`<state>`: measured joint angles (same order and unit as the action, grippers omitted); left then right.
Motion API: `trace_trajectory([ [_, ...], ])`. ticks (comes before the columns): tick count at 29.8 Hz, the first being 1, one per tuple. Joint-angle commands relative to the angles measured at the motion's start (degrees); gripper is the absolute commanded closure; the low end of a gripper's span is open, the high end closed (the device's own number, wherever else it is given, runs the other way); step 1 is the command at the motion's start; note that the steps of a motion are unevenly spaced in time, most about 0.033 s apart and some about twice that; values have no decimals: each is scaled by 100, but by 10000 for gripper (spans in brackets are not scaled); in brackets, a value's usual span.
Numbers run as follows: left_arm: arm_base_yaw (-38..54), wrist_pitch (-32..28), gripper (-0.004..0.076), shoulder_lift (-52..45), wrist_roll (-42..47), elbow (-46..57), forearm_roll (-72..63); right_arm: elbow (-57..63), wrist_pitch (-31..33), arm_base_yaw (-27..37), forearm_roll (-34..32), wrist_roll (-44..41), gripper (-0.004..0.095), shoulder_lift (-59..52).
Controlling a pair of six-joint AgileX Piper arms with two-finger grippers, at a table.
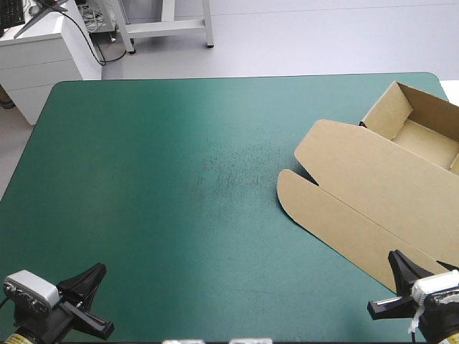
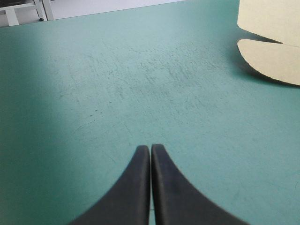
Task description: Fold the box
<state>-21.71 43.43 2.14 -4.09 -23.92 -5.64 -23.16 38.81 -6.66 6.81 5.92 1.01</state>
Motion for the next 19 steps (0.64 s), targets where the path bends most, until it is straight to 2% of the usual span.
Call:
trace_trajectory([
  [1,3,-418,732,82,3,-125,-30,-137,-202,-14,-168,-155,908,-170],
  [19,3,-290,732,82,85,-111,-30,-137,-107,-14,-168,-167,908,-298],
])
